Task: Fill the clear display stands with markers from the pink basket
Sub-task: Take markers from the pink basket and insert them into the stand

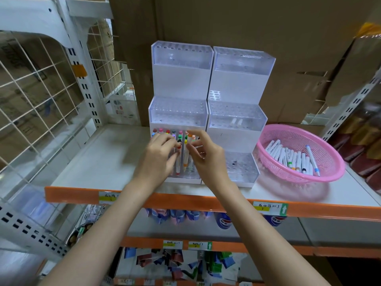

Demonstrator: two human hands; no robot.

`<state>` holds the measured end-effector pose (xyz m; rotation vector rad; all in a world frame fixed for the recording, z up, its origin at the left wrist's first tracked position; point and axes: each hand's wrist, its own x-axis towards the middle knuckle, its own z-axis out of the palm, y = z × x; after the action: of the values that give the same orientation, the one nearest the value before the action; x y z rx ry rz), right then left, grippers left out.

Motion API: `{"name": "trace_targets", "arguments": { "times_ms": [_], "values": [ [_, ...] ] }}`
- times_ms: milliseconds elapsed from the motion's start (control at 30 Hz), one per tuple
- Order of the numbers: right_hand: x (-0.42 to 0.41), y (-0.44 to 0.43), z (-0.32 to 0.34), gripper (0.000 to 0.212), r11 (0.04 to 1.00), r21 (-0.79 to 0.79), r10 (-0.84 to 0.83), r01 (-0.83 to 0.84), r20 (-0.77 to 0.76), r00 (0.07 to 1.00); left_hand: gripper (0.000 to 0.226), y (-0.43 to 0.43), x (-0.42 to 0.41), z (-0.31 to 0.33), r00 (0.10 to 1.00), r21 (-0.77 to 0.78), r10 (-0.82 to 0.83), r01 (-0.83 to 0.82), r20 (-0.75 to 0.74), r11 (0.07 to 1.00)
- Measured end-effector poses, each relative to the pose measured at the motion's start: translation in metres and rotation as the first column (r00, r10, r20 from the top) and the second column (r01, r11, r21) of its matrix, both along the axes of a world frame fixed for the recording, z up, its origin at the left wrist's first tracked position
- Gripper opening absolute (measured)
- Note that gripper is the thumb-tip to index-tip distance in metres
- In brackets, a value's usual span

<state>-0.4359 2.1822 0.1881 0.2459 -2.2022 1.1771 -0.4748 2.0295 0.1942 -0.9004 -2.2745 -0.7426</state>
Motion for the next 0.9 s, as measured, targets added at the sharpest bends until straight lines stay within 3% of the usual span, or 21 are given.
{"name": "trace_targets", "arguments": {
  "times_ms": [300,567,733,900],
  "values": [
    [0.0,-0.006,0.003,0.025,0.997,0.05,-0.059,0.059,-0.014,0.998,0.038,-0.015,0.006,-0.001,0.998,-0.117,0.0,-0.007,-0.059,0.993],
    [-0.001,-0.003,-0.008,0.018,0.953,0.277,-0.132,0.121,0.023,0.991,0.043,-0.016,0.007,-0.002,0.999,-0.077,-0.002,-0.001,-0.032,0.997],
    [-0.002,-0.002,-0.01,0.005,0.953,0.254,-0.156,0.163,-0.047,0.987,0.044,-0.014,0.007,-0.003,0.999,-0.044,-0.002,0.0,-0.039,0.999],
    [-0.005,-0.001,-0.006,0.006,0.939,0.276,-0.191,0.204,-0.076,0.979,0.044,-0.015,0.007,-0.005,0.999,-0.051,0.001,-0.003,-0.038,0.999]
  ]
}}
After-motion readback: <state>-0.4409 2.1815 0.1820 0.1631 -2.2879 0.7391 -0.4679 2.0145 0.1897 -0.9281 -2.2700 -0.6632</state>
